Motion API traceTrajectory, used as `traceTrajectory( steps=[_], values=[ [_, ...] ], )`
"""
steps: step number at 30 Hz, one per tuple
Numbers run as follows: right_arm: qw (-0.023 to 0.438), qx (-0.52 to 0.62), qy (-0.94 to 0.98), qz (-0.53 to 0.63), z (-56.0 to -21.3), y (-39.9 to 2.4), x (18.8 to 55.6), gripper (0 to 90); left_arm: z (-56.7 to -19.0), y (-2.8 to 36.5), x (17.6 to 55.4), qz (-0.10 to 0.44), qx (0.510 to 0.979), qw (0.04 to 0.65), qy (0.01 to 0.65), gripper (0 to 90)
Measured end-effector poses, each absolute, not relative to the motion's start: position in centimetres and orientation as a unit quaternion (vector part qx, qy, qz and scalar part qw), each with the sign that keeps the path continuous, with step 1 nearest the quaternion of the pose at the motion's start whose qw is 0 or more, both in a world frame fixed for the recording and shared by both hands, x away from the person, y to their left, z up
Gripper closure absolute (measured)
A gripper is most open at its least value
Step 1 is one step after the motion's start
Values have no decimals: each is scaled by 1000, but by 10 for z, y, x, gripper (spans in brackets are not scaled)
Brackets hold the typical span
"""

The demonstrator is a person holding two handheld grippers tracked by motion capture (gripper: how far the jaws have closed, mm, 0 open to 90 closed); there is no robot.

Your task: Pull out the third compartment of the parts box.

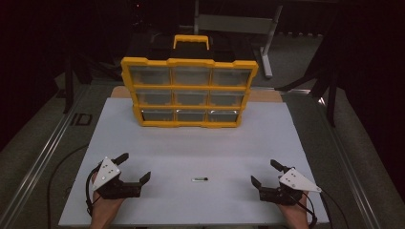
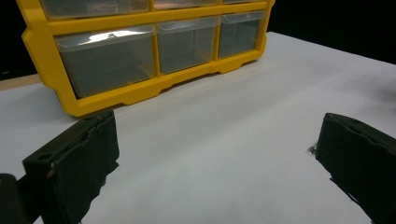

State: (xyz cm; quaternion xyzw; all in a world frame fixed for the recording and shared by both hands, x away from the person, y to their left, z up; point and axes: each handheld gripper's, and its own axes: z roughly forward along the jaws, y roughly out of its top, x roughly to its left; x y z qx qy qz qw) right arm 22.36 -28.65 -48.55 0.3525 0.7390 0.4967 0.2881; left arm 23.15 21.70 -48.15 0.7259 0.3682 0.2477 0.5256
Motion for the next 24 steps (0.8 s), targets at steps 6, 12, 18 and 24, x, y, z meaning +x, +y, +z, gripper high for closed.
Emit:
traceTrajectory(
  steps=[6,12,18,24],
  values=[
    [290,355,739,493,-485,-284,223,93,-483,218,233,251,726,518,376,2],
    [284,359,739,494,-485,-284,226,93,-485,217,234,250,727,513,382,2],
    [277,368,733,501,-481,-281,229,92,-487,214,235,252,734,504,379,2],
    [266,371,733,505,-473,-273,236,92,-487,215,235,250,733,503,385,3]
  ],
)
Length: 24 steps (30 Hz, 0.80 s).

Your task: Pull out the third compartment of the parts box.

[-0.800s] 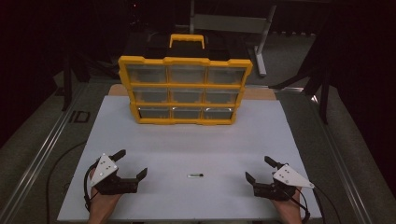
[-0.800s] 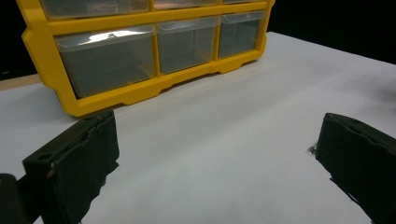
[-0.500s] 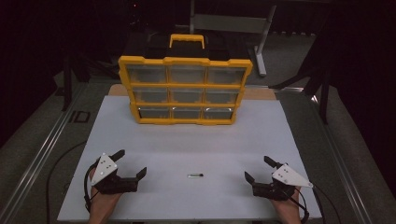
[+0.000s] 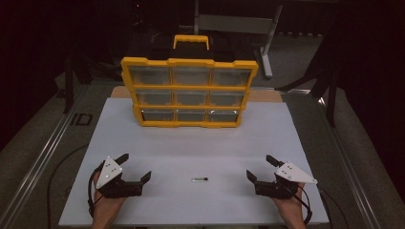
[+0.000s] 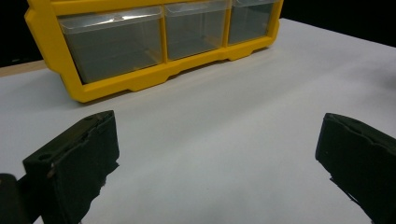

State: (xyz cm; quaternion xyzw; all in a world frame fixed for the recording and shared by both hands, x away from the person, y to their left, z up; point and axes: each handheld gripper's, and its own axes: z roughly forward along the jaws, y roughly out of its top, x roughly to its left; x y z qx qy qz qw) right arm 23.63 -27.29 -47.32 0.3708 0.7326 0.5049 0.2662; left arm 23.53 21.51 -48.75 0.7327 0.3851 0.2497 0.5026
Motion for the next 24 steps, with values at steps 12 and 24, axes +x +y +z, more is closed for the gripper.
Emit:
traceTrajectory(
  steps=[12,24],
  values=[
    [272,350,740,505,-457,-252,251,92,-490,214,234,247,733,501,388,3],
    [290,333,742,504,-436,-236,269,92,-491,212,235,250,735,498,387,3]
  ],
)
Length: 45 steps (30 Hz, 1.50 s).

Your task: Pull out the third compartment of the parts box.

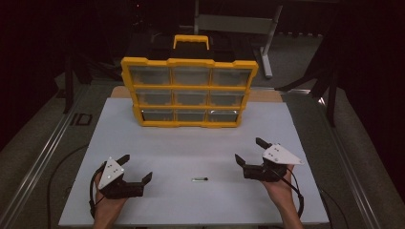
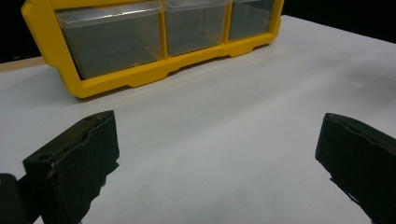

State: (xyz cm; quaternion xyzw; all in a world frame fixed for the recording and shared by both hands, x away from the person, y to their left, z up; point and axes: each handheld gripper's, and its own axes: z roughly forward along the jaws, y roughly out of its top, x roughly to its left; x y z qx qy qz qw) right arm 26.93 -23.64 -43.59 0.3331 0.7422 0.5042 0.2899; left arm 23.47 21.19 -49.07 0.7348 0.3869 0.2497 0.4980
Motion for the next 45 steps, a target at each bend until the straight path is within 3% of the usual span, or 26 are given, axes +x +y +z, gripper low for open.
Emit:
traceTrajectory(
  steps=[19,45],
  values=[
    [298,329,744,500,-419,-210,303,92,-491,209,235,250,740,492,384,3],
    [341,323,754,458,-390,-184,343,92,-492,209,236,249,740,493,384,3]
  ],
)
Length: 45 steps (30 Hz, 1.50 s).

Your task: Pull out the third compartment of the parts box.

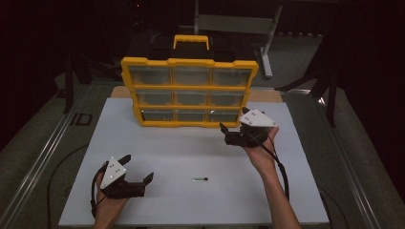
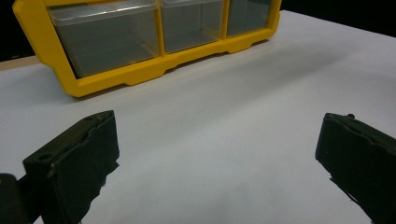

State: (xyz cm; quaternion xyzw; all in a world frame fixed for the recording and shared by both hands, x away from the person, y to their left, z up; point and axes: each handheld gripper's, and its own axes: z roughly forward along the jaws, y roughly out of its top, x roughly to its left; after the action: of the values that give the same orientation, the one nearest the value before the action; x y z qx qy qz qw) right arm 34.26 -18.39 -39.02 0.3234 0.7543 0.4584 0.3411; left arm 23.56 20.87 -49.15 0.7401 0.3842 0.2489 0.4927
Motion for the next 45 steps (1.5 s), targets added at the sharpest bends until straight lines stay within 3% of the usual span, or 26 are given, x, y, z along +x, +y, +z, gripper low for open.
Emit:
traceTrajectory(
  steps=[13,16,45],
  values=[
    [371,302,776,410,-386,-175,352,93,-492,209,236,251,739,492,386,3],
    [404,280,789,369,-386,-167,355,93,-492,208,235,252,738,492,385,3],
    [515,126,826,189,-382,-142,377,93,-493,207,237,253,740,490,386,3]
  ],
)
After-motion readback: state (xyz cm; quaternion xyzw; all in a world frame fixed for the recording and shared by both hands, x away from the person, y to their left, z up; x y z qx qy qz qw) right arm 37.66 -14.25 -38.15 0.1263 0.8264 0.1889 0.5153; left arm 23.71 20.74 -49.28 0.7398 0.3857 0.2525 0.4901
